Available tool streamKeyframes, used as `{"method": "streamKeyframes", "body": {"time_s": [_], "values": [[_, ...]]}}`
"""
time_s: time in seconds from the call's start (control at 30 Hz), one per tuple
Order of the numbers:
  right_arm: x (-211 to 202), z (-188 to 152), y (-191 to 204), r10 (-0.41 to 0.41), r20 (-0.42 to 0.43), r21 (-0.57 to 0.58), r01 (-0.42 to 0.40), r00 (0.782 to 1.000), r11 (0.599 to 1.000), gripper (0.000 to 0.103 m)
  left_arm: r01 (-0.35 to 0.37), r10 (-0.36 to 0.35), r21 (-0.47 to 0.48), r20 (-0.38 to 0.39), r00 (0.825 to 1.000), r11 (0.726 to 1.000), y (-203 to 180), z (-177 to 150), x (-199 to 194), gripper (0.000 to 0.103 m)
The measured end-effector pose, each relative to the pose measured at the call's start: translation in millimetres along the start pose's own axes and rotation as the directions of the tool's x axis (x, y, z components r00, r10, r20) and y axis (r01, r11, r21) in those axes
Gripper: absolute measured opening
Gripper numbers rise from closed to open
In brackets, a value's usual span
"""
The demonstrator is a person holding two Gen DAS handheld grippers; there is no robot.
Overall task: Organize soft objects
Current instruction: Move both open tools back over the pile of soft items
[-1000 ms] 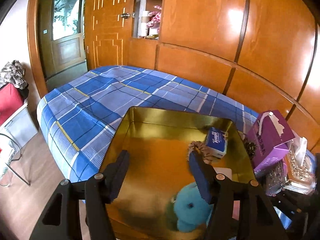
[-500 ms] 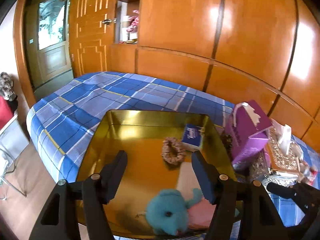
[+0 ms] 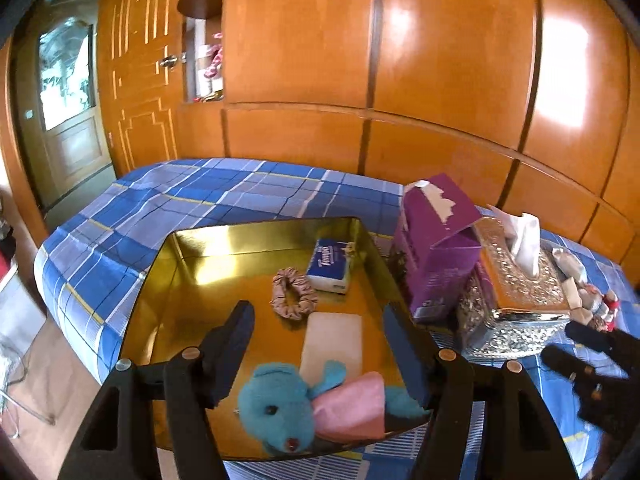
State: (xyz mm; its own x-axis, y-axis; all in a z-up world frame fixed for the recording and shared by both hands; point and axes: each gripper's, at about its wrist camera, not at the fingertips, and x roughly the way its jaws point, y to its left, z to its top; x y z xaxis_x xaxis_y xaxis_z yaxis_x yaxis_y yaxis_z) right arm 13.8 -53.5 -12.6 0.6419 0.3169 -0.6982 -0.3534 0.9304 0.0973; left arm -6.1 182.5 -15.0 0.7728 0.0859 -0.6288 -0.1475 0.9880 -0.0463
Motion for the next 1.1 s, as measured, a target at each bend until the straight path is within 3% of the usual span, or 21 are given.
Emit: {"method": "streamKeyframes", "body": {"time_s": [0.27, 0.53, 0.8, 1.1], "values": [[-17, -15, -59, -0.140, -0.010, 0.117, 0.140, 0.990, 0.983, 0.064, 0.051, -0.054, 0.094, 0.031, 0.998, 0.994, -29, 4, -13, 0.067], [-35, -50, -122, -0.283, -0.085, 0.213, 0.295, 0.955, 0.931, 0.064, 0.116, -0.125, 0.196, 0.035, 0.992, 0.974, -68, 9, -20, 0.067], [-43, -94, -167, -0.365, -0.205, 0.238, 0.408, 0.908, 0.882, 0.064, 0.192, -0.211, 0.294, 0.035, 0.977, 0.936, -112, 16, -28, 0.067], [-48, -134, -202, -0.379, -0.269, 0.343, 0.456, 0.885, 0.821, 0.064, 0.269, -0.289, 0.396, -0.010, 0.957, 0.878, -168, 17, -26, 0.067]]}}
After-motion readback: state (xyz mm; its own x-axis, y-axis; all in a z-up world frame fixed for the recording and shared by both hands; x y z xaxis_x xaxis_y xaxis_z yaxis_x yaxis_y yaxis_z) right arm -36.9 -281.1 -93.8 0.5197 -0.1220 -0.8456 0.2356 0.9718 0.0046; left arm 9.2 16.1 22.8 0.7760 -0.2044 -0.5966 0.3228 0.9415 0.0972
